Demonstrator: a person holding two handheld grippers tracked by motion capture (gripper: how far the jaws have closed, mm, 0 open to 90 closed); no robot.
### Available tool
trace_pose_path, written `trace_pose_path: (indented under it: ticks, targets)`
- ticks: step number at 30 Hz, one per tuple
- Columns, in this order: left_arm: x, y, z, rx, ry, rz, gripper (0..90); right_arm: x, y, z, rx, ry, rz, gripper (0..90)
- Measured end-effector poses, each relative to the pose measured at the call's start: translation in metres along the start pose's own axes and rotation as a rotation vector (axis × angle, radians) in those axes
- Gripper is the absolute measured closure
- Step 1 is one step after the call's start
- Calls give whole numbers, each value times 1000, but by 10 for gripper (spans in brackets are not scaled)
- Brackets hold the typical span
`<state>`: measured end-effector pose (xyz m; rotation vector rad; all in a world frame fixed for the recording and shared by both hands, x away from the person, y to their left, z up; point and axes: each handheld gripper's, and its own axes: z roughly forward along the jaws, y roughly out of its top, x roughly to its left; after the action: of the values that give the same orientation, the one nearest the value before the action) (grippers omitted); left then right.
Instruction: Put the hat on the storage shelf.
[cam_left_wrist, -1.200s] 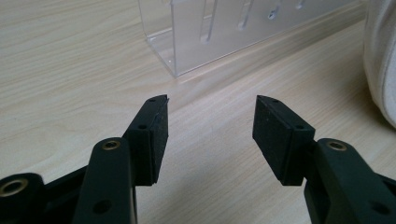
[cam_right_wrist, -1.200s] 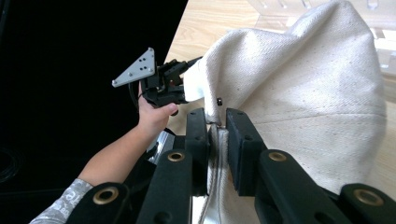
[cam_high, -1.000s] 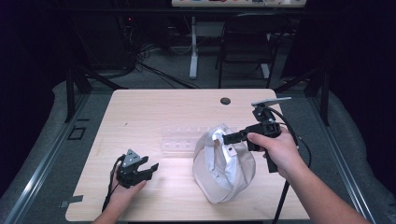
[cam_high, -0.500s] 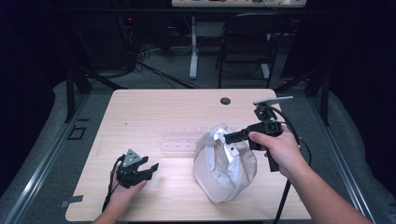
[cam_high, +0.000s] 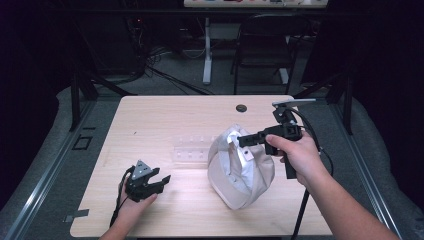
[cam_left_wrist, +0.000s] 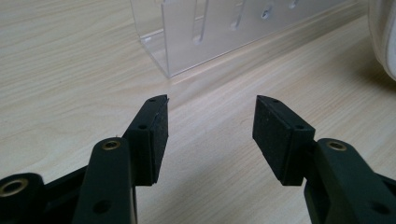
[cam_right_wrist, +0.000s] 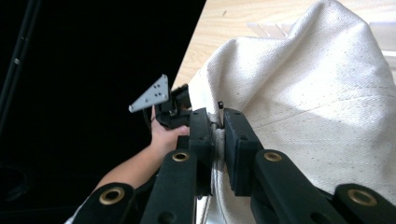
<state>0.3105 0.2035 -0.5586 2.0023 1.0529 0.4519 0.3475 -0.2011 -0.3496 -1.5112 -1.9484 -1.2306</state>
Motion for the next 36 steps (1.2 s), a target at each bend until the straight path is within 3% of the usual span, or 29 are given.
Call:
trace_pose_path:
  ticks: [22, 36]
  targets:
    - [-7, 3, 0, -9, -28, 12, 464, 23, 27, 7, -68, 53, -37, 827]
    - [-29, 22, -6, -74, -71, 78, 433, 29, 48, 16, -117, 90, -46, 827]
